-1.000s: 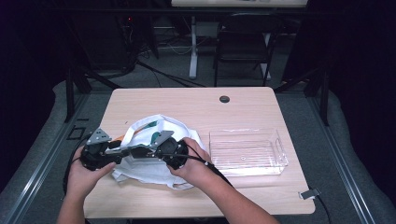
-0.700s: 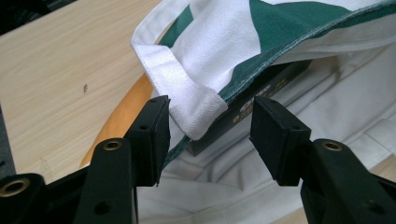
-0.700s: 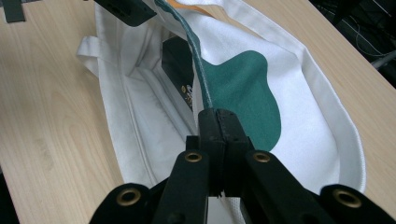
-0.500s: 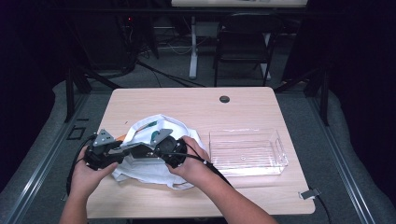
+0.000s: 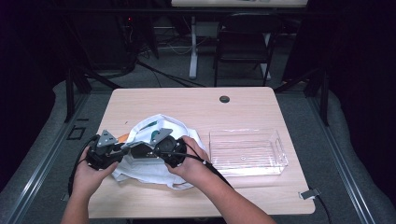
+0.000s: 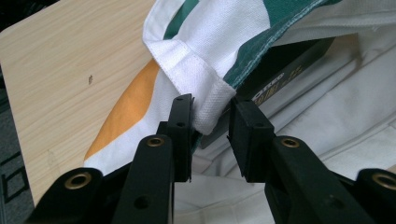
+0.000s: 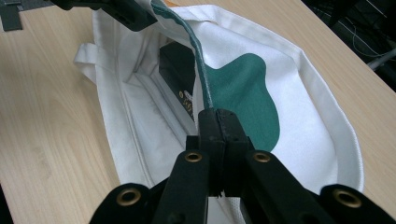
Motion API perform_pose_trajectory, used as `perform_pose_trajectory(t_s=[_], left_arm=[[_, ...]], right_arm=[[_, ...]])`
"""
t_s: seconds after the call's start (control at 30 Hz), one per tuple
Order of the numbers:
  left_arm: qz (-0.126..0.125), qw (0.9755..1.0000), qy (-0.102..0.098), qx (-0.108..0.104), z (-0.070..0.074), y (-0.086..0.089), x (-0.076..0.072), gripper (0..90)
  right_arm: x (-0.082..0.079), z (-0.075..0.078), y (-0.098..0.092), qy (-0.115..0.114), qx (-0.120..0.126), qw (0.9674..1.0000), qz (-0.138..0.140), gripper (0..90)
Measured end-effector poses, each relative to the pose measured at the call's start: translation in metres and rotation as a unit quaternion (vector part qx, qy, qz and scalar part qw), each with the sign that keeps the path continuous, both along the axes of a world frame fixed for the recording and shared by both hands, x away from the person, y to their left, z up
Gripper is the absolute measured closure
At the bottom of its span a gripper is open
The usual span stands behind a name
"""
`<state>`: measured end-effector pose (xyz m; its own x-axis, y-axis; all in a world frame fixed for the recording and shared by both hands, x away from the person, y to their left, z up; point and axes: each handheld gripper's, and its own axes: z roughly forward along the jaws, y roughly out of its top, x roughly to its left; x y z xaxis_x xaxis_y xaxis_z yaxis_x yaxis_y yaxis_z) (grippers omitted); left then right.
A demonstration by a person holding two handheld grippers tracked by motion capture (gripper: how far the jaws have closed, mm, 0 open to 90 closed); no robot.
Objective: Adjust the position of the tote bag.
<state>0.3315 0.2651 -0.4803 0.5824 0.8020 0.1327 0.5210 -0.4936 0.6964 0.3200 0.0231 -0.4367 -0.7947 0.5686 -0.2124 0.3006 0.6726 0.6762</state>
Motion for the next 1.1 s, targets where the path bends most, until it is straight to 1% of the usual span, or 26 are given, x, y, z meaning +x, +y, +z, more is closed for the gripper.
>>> perform_pose_trajectory(t_s=[0.03, 0.13, 0.17, 0.37, 0.47, 0.5, 0.57, 0.63, 0.67, 0.7, 0.8, 0.83, 0.87, 0.93, 1.0, 1.03, 1.07, 1.1], left_arm=[[0.001, 1.0, 0.0, 0.0, 0.0, 0.0, 0.0, 73.3], [0.005, 1.0, -0.002, -0.003, 0.001, 0.0, -0.001, 76.2], [0.006, 1.0, -0.003, -0.003, 0.001, 0.0, -0.001, 76.5], [0.006, 1.0, -0.005, 0.0, 0.001, -0.001, -0.001, 78.6], [0.008, 1.0, -0.004, 0.002, 0.002, -0.001, -0.001, 79.3], [0.006, 1.0, -0.006, -0.002, 0.003, -0.001, 0.0, 79.8], [0.007, 0.9999, -0.008, -0.003, 0.003, -0.001, 0.0, 80.0], [0.008, 0.9999, -0.009, -0.006, 0.005, -0.001, 0.001, 80.4], [0.007, 0.9999, -0.01, -0.006, 0.006, -0.001, 0.001, 80.4], [0.006, 0.9999, -0.011, -0.004, 0.006, -0.001, 0.001, 80.6], [0.007, 0.9999, -0.013, -0.004, 0.008, -0.001, 0.003, 80.6], [0.006, 0.9999, -0.012, -0.004, 0.008, -0.001, 0.003, 80.7], [0.008, 0.9998, -0.015, -0.007, 0.008, -0.002, 0.003, 80.7], [0.007, 0.9998, -0.015, -0.006, 0.009, -0.001, 0.004, 80.7], [0.009, 0.9998, -0.018, -0.008, 0.01, -0.002, 0.005, 80.8], [0.009, 0.9997, -0.019, -0.01, 0.011, -0.001, 0.006, 80.8], [0.009, 0.9997, -0.019, -0.01, 0.011, -0.001, 0.006, 80.8], [0.01, 0.9997, -0.018, -0.01, 0.012, -0.001, 0.007, 80.8]], right_arm=[[0.0, 0.0, 0.0, 0.0, -0.005, 1.0, 0.002, 90.0], [-0.001, 0.0, 0.001, -0.001, -0.004, 1.0, 0.005, 90.0], [-0.002, -0.001, 0.001, -0.002, -0.007, 1.0, 0.006, 90.0], [-0.002, -0.003, 0.001, -0.003, -0.006, 1.0, 0.007, 90.0], [-0.003, -0.003, 0.001, -0.002, -0.013, 0.9999, 0.009, 90.0], [-0.003, -0.005, 0.001, -0.001, -0.011, 0.9999, 0.012, 90.0], [-0.004, -0.005, 0.001, -0.001, -0.013, 0.9998, 0.013, 89.9], [-0.004, -0.006, 0.001, -0.005, -0.013, 0.9998, 0.013, 89.2], [-0.004, -0.007, 0.001, -0.004, -0.011, 0.9998, 0.015, 87.5], [-0.005, -0.006, -0.001, -0.002, -0.006, 0.9998, 0.02, 83.8], [-0.007, -0.003, -0.004, -0.011, -0.007, 0.9997, 0.02, 78.6], [-0.008, -0.002, -0.005, -0.013, -0.003, 0.9997, 0.021, 77.2], [-0.009, -0.002, -0.007, -0.015, -0.002, 0.9997, 0.019, 76.0], [-0.01, -0.001, -0.008, -0.016, -0.002, 0.9997, 0.019, 74.6], [-0.011, 0.0, -0.013, -0.02, -0.002, 0.9996, 0.02, 71.0], [-0.011, 0.0, -0.017, -0.024, -0.002, 0.9993, 0.028, 67.8], [-0.012, -0.001, -0.019, -0.024, -0.001, 0.9992, 0.031, 67.5], [-0.011, 0.0, -0.021, -0.019, -0.01, 0.9991, 0.035, 66.8]])
